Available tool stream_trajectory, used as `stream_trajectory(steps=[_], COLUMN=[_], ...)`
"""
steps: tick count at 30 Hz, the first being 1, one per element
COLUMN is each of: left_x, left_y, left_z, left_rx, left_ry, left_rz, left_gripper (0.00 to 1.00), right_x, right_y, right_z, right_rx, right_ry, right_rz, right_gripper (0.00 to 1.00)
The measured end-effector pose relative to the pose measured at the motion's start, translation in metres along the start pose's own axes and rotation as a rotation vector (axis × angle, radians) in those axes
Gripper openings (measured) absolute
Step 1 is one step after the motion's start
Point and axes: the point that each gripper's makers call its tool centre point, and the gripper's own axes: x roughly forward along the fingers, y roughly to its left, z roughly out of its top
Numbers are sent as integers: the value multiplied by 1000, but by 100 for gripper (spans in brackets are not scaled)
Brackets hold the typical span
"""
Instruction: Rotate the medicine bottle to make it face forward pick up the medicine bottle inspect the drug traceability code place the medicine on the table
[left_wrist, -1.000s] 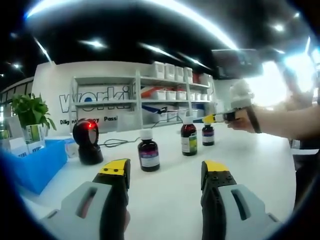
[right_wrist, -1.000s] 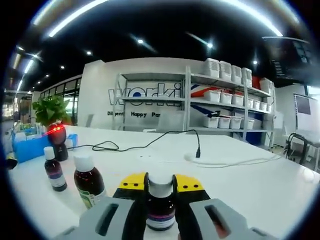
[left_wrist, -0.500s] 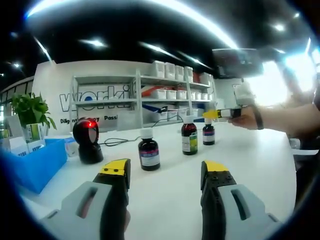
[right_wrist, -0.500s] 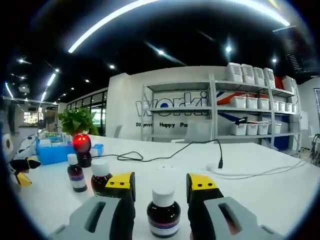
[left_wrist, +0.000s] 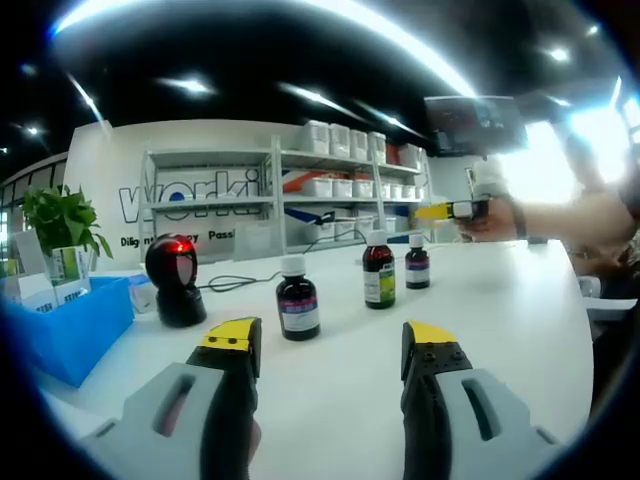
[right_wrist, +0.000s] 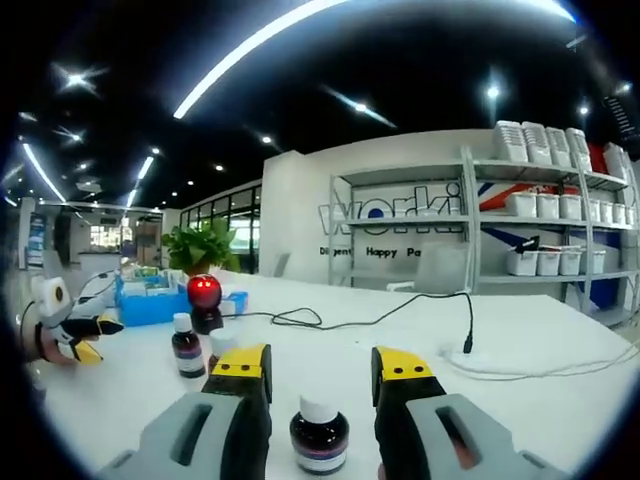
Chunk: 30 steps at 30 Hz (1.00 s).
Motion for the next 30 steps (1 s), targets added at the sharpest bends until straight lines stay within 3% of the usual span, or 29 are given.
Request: stream_trajectory(steps=[4,7,13,15,20,30], left_x=[0,0,0,1,1,1], left_y=[-1,-1,-1,-1,-1,-1], left_z=[-1,-1,0,0,-1,-1], left_rx=[6,6,5,5,7,9], left_ry=[3,4,3,3,5,6], left_rz=[-3,-3,-1,-2,-4,-2], left_gripper=[48,48,48,48,48,48], right_x=[2,6,11,8,9,15], right_y=[12,8,0,9,17,12], right_z=[0,-5,-12,-9,-16,-37], right_rx=[7,-65,-43,-3,-66,-39], right_ry=[-10,8,29,9,25,67], right_rz=[67,72,126,181,221,287], right_gripper=[37,35,34,32,29,23])
